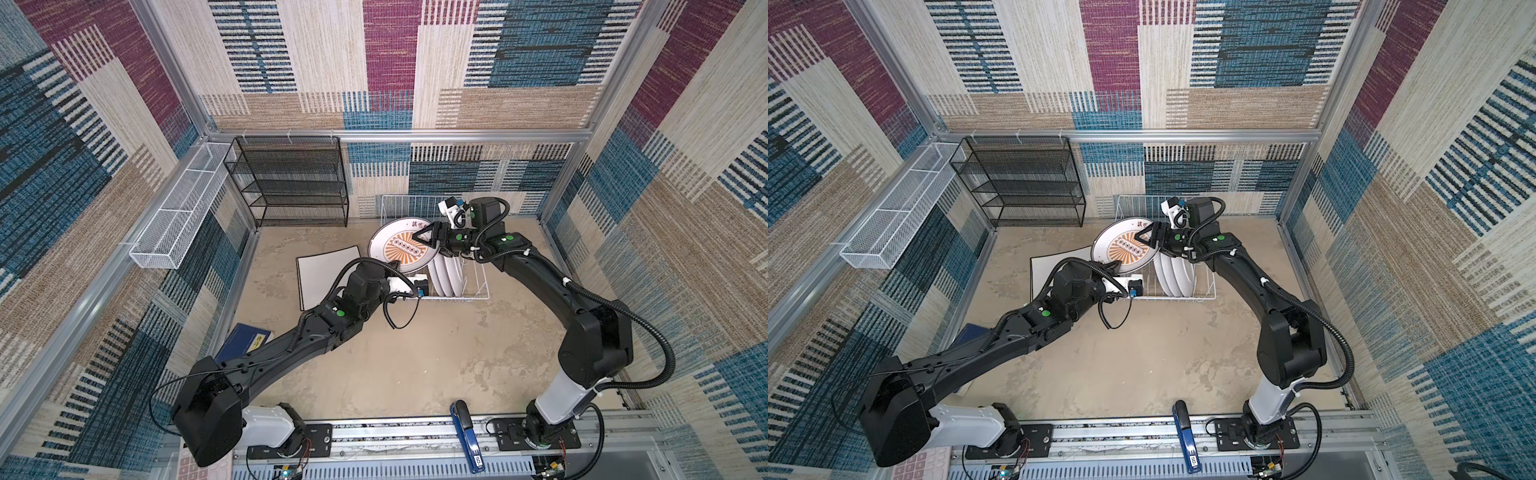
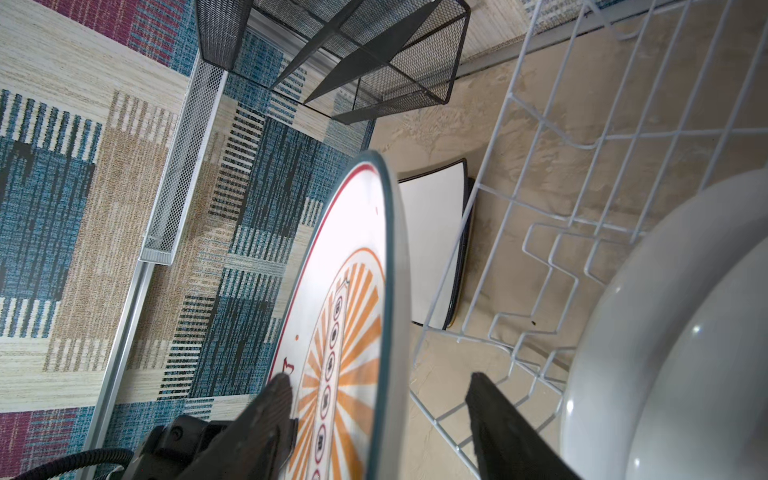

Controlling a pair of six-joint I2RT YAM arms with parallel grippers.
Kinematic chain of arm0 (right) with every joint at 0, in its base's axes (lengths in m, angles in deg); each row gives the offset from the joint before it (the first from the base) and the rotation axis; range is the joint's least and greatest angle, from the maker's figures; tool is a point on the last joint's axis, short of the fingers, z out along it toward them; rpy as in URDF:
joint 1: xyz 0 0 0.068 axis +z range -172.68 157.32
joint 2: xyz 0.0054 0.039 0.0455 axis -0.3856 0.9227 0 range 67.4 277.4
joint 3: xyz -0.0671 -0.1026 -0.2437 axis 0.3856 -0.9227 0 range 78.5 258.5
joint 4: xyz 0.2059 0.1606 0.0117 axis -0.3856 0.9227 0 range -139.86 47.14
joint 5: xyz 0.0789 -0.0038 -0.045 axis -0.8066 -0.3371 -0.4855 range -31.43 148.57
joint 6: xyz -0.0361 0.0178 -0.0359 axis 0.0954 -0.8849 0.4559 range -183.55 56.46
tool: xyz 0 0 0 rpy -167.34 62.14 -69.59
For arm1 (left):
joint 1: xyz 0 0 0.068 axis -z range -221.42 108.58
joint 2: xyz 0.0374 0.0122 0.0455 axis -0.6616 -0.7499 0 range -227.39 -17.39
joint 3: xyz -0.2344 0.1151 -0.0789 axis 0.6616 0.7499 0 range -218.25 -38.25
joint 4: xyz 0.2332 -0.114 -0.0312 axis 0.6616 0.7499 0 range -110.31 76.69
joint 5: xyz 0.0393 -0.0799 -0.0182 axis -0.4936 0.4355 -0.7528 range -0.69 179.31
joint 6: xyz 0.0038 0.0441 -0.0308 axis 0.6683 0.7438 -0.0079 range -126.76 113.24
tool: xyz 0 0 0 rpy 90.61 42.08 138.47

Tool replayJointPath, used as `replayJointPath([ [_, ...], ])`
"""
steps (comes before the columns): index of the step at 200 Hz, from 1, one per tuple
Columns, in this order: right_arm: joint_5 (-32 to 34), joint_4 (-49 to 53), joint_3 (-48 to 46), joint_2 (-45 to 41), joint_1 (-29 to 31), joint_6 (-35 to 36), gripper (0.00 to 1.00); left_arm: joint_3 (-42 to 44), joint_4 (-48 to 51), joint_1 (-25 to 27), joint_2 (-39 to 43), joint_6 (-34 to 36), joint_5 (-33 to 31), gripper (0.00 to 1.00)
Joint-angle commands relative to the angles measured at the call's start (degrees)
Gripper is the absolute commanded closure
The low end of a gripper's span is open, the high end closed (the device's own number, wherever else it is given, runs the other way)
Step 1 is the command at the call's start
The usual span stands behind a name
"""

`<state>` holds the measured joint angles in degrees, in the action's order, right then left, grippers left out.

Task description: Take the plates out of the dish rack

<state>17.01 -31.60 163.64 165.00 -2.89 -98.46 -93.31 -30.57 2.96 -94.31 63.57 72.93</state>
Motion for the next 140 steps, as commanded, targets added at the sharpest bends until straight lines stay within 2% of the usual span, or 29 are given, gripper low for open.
replayJointPath([
  [1, -1.14, -0.3, 0.63, 0.37, 0.24, 0.21, 0.42, 0.46, -6.08, 0.26, -0.61, 3.17, -1.49, 1.0],
  [66, -3.43, -2.62, -0.09, 0.47, 0.31, -1.01, 0.74, 0.79, -11.9, 0.52, -3.16, 4.28, -4.75, 1.0],
  [105, -2.78, -4.03, -0.95, -0.4, 0.25, -2.0, 0.8, 1.52, -13.89, 0.5, -3.63, 4.55, -6.98, 1.0],
  [113, -3.03, -3.84, -0.72, -0.27, 0.29, -1.92, 0.74, 1.89, -14.29, 0.4, -3.42, 4.57, -7.21, 1.0],
  [127, -3.0, -3.37, -0.33, -0.09, 0.29, -1.73, 0.43, 2.2, -14.35, 0.17, -2.99, 4.12, -7.57, 1.0],
  [140, -2.76, -3.68, -0.46, -0.28, 0.25, -1.91, 0.36, 2.47, -14.31, 0.18, -2.55, 3.65, -7.74, 1.0],
])
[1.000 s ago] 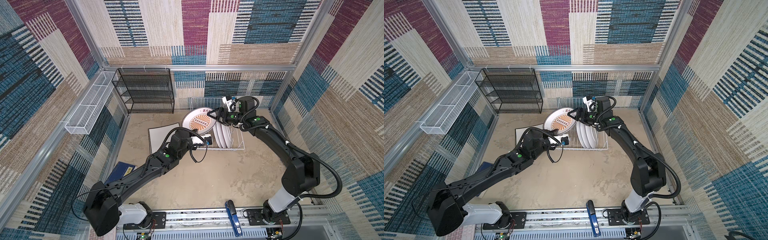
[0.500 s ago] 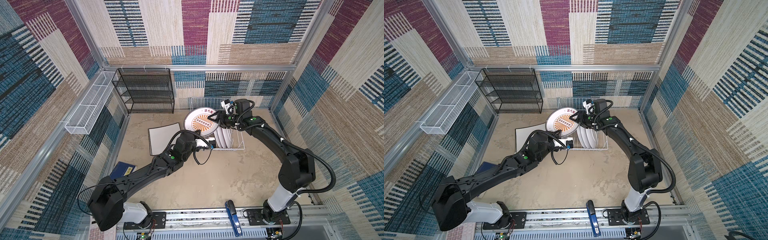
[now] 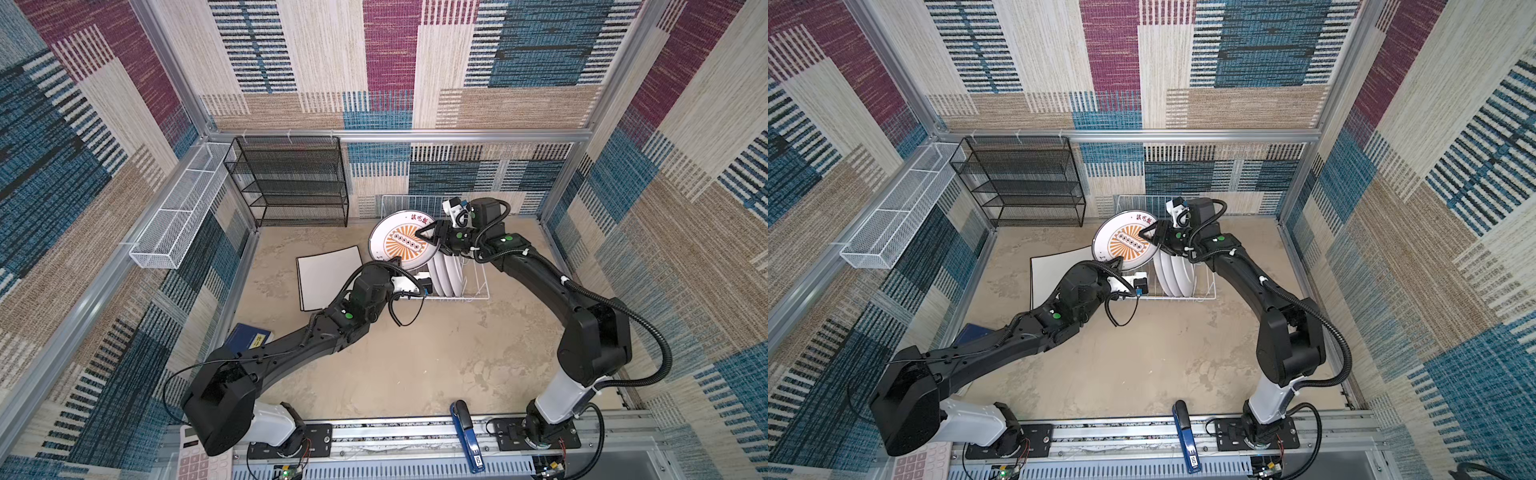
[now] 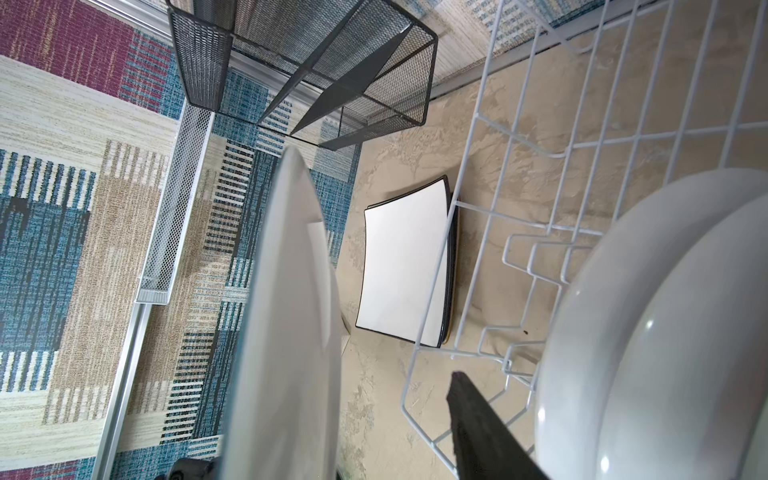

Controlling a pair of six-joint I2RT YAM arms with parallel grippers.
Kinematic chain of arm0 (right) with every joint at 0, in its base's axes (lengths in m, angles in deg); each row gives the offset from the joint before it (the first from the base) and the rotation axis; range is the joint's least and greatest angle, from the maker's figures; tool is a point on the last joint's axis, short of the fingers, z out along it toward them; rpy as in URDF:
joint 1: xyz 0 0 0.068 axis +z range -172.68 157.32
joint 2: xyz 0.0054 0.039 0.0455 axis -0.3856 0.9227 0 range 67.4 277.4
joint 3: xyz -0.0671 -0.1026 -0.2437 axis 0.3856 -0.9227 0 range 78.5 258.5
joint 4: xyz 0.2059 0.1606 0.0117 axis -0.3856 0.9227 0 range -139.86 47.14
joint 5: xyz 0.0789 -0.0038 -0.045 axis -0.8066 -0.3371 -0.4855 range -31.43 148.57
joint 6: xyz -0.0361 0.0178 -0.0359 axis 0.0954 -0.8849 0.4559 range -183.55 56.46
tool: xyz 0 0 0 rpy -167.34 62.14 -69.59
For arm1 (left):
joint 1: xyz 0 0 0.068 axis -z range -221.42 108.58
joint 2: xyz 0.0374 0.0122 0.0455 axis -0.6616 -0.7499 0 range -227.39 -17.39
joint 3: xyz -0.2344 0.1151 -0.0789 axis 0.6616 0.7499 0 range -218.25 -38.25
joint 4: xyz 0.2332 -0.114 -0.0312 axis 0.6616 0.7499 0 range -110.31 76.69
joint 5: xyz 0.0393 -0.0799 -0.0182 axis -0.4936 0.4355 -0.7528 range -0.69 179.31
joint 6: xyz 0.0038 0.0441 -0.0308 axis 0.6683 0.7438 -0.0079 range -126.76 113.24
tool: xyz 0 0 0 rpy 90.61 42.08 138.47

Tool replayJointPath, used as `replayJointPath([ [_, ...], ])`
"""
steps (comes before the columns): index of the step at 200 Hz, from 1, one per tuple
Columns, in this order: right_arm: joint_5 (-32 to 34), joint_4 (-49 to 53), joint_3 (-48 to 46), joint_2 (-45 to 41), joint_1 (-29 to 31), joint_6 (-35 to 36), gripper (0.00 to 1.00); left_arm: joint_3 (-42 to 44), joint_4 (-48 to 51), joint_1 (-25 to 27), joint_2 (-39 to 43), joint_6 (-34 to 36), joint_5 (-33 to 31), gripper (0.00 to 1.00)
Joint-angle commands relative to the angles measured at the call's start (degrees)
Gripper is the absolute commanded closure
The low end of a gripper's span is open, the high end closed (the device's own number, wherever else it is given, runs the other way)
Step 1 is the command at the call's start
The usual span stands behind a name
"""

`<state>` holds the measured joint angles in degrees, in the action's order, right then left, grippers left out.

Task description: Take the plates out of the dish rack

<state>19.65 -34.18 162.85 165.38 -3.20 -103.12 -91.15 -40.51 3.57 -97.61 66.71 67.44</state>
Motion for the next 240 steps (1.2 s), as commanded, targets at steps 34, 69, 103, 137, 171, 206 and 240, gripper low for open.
replayJointPath([
  [34, -4.46, -2.24, 0.05, -1.85, 0.56, 2.29, 0.01, 0.7, -4.09, -0.61, 1.73, -0.4, -2.46, 1.0],
  [69, -3.15, -3.36, -0.51, -3.43, 0.49, 1.69, 0.01, 0.83, -3.86, -0.7, 2.04, -0.35, -2.3, 1.0],
  [103, -4.74, -3.92, -0.68, -3.49, 0.49, 1.15, 0.14, 1.09, -3.49, -0.7, 1.89, -0.29, -2.26, 1.0],
  [137, -6.35, -4.01, -0.52, -2.89, 0.6, 0.83, 0.35, 1.17, -3.35, -0.7, 1.98, -0.52, -1.87, 1.0],
  [171, -7.41, -2.63, 0.83, -1.28, 0.73, 0.9, 0.4, 1.29, -3.04, -0.7, 2.17, -0.8, -1.54, 1.0],
  [206, -8.1, -3.09, 1.93, -0.17, 0.99, 0.47, 0.48, 1.36, -3.02, -0.7, 1.79, -0.91, -1.45, 1.0],
  [240, -8.58, -2.86, 2.53, 0.31, 1.21, 0.64, 0.6, 1.58, -2.8, -0.7, 1.52, -0.93, -1.48, 1.0],
])
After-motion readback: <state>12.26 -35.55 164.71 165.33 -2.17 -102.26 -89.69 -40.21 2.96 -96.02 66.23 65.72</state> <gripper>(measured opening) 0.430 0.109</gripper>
